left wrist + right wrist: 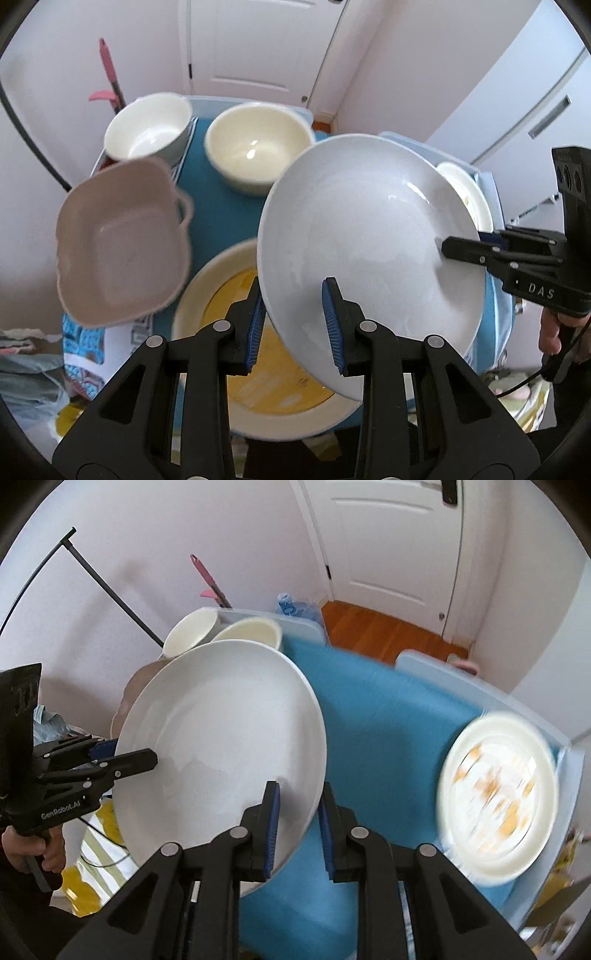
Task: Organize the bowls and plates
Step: 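Carry the white plate with both tools and lower it onto the yellow duck plate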
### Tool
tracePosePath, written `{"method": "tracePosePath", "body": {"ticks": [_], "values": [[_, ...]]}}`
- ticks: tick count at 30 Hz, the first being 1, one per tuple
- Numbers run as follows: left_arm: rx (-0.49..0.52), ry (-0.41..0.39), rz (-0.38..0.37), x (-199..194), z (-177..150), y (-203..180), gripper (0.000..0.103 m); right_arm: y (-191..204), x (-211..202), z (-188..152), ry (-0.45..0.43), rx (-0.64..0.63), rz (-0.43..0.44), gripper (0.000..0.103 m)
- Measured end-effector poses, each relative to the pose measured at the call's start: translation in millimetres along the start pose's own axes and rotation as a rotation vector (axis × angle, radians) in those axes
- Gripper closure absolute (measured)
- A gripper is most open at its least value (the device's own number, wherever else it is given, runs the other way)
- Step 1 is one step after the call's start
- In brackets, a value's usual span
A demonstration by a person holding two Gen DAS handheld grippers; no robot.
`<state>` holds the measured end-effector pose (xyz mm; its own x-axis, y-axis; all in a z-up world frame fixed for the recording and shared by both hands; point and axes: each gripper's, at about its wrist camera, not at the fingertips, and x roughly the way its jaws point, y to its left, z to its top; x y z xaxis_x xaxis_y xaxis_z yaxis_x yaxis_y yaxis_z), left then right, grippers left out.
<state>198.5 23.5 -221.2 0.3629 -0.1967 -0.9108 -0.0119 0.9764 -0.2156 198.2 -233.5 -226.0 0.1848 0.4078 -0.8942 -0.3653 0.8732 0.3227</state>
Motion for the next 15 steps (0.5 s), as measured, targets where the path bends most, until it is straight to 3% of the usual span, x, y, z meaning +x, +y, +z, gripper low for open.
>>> {"method": "tracePosePath", "body": {"ticks": [7,15], "values": [[0.07,0.057,-0.032,14.5,-24.1,31.6,0.076,34.3,24.8,-41.3,0.004,0.131,-0.028,0.084],[0.127,0.109,-0.059,27.7,-48.6,23.0,0.075,50.1,41.4,-68.3,-0.016,0.194,-0.141,0.084]]}}
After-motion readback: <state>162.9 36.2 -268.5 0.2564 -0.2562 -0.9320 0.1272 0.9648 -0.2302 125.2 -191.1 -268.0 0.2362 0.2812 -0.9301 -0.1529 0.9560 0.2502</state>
